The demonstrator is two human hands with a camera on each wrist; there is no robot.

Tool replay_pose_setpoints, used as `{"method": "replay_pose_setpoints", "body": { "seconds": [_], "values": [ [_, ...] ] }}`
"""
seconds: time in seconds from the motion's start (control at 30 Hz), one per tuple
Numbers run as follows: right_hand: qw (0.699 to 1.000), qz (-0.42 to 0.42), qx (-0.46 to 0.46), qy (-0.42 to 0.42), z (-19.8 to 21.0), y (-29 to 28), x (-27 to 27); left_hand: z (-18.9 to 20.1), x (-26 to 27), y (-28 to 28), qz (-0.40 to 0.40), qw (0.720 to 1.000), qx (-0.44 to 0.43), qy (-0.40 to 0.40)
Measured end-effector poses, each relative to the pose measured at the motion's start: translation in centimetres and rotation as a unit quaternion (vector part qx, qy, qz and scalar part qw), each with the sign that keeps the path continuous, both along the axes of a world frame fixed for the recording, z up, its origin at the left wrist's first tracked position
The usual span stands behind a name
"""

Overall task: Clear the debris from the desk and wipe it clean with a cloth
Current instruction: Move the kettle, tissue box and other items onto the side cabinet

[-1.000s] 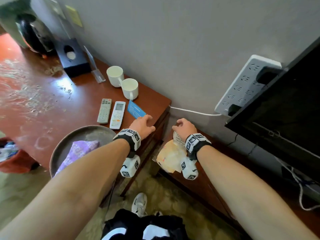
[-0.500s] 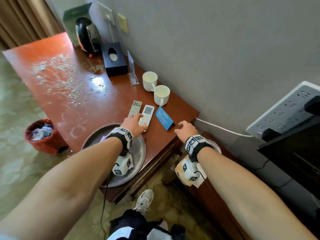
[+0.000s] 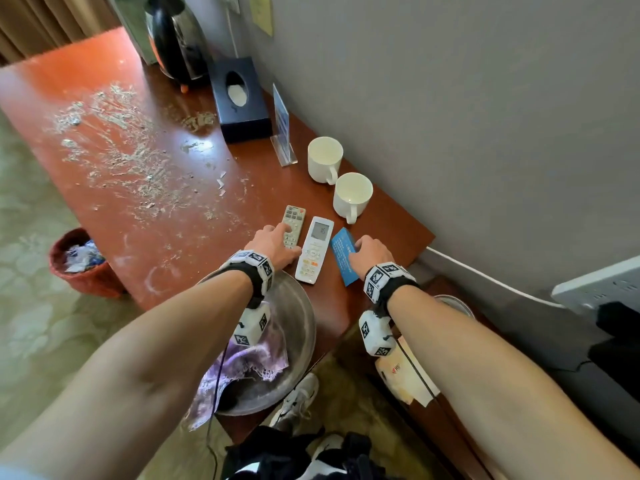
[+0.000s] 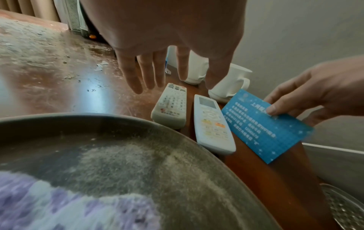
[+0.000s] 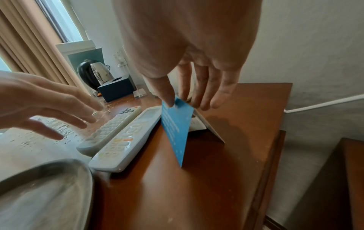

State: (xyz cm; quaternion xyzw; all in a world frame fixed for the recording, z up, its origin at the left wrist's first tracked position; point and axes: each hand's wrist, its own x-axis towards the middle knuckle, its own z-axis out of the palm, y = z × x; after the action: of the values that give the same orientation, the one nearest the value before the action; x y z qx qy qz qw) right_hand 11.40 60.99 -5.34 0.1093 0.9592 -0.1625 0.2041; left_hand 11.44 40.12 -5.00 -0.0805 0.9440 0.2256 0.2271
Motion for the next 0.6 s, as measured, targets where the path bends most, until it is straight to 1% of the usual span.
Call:
{"method": "replay_pose_setpoints", "body": {
  "seconds": [0.23,0.37,0.5,0.6],
  "values": [
    [0.999,-0.022,0.033,-0.017,-0.5,-1.2,-0.8,-1.7,-1.8,-0.1,-0.007,1.0,-0.007,-0.025],
    [0.998,-0.01,0.059,-0.018,-0.5,-1.3,-0.9,-1.8,-2.7,0.5,-0.009,0.998,-0.044,-0.038],
    [0.997,-0.001,0.076,-0.024,-0.1,-1.2,-1.0,-1.9,-2.9,1.1,-0.016,0.995,-0.095,-0.028],
    [0.996,0.002,0.085,-0.028,0.3,-0.9,-0.8,-2.2,-2.8,1.5,-0.001,0.995,-0.097,-0.03]
  ]
}}
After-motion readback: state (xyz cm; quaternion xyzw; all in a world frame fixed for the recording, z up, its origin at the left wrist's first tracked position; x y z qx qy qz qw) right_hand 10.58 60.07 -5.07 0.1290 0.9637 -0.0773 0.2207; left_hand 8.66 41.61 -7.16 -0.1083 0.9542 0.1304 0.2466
